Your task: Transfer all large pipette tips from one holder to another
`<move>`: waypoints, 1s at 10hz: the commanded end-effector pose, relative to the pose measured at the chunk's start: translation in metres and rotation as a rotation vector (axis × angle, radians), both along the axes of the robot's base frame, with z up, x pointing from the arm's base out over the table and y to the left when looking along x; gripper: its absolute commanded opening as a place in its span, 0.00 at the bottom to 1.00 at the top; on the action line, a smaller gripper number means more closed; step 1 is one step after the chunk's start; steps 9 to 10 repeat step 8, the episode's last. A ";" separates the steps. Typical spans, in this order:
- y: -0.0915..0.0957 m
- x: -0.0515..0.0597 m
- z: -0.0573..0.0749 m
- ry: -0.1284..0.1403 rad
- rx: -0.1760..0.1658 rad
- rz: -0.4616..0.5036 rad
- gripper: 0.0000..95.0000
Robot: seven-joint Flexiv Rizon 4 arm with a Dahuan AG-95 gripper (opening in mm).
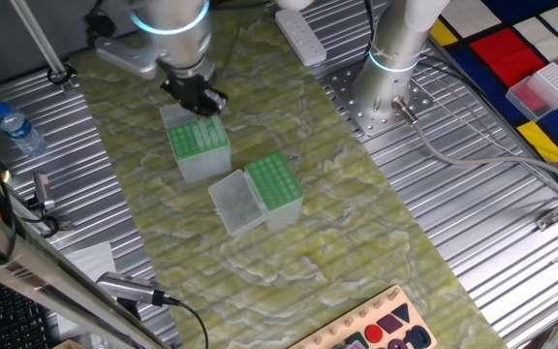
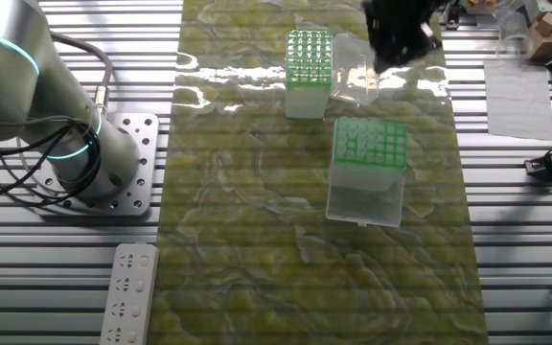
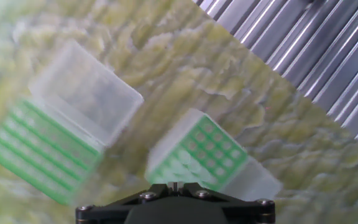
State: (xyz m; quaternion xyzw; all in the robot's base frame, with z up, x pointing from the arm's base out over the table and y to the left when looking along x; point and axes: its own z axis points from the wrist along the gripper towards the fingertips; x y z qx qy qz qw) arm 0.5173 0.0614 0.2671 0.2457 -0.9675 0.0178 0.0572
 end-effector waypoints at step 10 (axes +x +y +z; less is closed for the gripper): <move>0.145 -0.060 -0.025 -0.022 0.054 -0.392 0.00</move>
